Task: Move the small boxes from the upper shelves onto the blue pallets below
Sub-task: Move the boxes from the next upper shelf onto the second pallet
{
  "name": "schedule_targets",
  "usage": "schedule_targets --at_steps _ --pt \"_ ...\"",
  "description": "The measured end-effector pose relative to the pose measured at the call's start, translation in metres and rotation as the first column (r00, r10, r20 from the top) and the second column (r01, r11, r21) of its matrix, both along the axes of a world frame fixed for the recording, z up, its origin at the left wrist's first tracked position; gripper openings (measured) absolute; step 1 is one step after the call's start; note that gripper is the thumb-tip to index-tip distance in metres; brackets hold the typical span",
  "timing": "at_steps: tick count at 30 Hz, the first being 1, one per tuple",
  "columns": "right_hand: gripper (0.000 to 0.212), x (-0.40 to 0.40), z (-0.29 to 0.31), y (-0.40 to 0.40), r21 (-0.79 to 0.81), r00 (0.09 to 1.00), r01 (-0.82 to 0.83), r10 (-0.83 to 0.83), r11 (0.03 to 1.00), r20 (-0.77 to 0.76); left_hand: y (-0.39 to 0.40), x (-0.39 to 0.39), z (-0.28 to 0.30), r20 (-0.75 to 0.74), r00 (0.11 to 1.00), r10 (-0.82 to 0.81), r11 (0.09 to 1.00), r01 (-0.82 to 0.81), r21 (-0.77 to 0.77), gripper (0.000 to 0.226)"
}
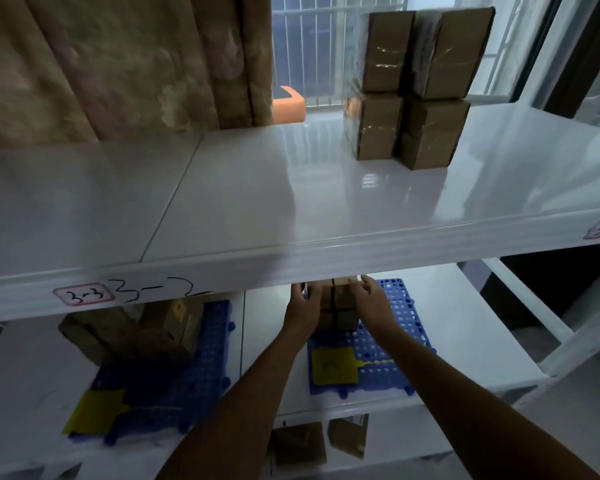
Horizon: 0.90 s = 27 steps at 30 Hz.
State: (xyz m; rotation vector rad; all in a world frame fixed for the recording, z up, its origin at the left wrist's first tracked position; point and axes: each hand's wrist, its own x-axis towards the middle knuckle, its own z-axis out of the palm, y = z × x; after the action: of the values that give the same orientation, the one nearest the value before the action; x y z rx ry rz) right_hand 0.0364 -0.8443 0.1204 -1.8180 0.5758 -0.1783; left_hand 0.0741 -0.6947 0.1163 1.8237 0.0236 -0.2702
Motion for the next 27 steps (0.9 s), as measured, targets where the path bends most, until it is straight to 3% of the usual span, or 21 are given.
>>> schedule_targets --at_steps 4,10,21,24,27 --pt "0.062 -0.023 0.020 -0.007 -0.007 0.999 -0.042 0.042 0.999 0.001 0.005 -0.017 0.016 -0.008 1.000 0.021 0.996 -0.020 0.081 0.070" --pt "0.052 -0.086 0.069 -0.010 -0.066 0.991 -0.114 0.118 0.991 0.064 0.007 -0.081 0.072 0.104 0.995 -0.006 0.991 -0.008 0.134 0.067" --pt "0.054 -0.234 0.176 0.006 -0.138 0.938 -0.199 0.230 0.970 0.259 0.009 -0.226 0.187 0.329 0.944 -0.023 1.000 0.021 0.011 0.057" --pt "0.050 -0.252 0.204 0.008 -0.172 0.917 -0.214 0.258 0.962 0.304 0.010 -0.243 0.215 0.408 0.913 0.012 0.997 0.022 -0.078 0.029" --pt "0.040 -0.255 0.232 0.009 -0.133 0.884 -0.222 0.257 0.966 0.390 0.009 -0.246 0.243 0.424 0.904 0.051 0.978 0.041 -0.205 0.028"
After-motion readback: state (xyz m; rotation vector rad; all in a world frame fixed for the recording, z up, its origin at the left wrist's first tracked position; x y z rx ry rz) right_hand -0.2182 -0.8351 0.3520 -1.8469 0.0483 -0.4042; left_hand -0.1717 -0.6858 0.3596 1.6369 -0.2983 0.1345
